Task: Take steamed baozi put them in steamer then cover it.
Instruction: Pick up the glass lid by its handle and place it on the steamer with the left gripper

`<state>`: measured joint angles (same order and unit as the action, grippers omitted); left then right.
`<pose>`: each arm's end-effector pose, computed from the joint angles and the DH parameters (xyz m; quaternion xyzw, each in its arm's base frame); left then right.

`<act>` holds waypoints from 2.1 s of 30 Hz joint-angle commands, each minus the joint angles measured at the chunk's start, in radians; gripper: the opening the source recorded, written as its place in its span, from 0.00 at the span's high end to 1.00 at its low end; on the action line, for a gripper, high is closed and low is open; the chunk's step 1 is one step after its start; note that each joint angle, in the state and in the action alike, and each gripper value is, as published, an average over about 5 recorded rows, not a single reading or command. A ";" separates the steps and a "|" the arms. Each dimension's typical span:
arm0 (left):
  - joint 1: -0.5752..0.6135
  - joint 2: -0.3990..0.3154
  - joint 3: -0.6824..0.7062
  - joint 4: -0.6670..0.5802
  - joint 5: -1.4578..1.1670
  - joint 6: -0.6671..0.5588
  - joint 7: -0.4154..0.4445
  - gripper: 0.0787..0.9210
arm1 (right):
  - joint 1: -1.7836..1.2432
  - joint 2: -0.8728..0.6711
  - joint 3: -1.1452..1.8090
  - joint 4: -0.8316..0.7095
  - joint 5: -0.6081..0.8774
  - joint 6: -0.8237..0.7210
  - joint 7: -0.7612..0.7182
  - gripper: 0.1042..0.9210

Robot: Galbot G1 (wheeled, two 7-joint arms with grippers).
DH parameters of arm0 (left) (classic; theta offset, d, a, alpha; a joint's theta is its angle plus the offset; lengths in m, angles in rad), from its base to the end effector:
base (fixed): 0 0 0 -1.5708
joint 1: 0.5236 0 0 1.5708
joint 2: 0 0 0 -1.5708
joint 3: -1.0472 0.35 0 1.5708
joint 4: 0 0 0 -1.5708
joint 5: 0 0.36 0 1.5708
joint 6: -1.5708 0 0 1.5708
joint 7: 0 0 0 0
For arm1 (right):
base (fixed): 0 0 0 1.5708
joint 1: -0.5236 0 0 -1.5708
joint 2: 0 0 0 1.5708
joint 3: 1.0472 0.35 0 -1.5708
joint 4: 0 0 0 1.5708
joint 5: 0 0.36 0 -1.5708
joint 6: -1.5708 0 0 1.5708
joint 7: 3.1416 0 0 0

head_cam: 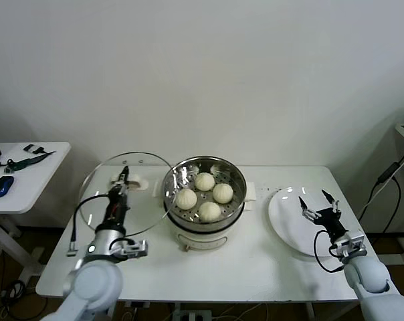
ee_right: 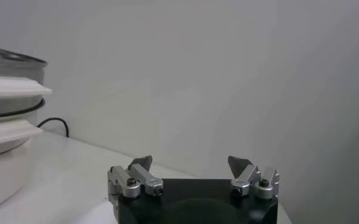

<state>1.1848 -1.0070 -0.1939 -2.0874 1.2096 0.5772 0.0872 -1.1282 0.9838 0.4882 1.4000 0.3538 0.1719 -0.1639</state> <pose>0.2660 0.0064 -0.2384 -0.0561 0.6994 0.7123 0.0178 0.3251 -0.2173 -0.3769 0.0733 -0.9894 0.1158 0.0486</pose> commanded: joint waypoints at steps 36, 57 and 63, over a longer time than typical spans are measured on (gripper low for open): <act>-0.433 -0.398 0.456 0.418 0.199 0.182 0.173 0.92 | -0.065 0.032 0.111 -0.010 -0.042 0.029 -0.020 0.12; -0.440 -0.388 0.437 0.470 0.180 0.176 0.146 0.92 | -0.062 0.037 0.115 -0.020 -0.056 0.036 -0.031 0.12; -0.431 -0.389 0.441 0.466 0.173 0.179 0.147 0.92 | -0.061 0.037 0.116 -0.023 -0.061 0.037 -0.035 0.12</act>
<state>0.7512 -1.3908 0.2475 -1.6329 1.3919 0.7367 0.2376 -1.1888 1.0206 0.6027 1.3786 0.2953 0.2081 -0.1970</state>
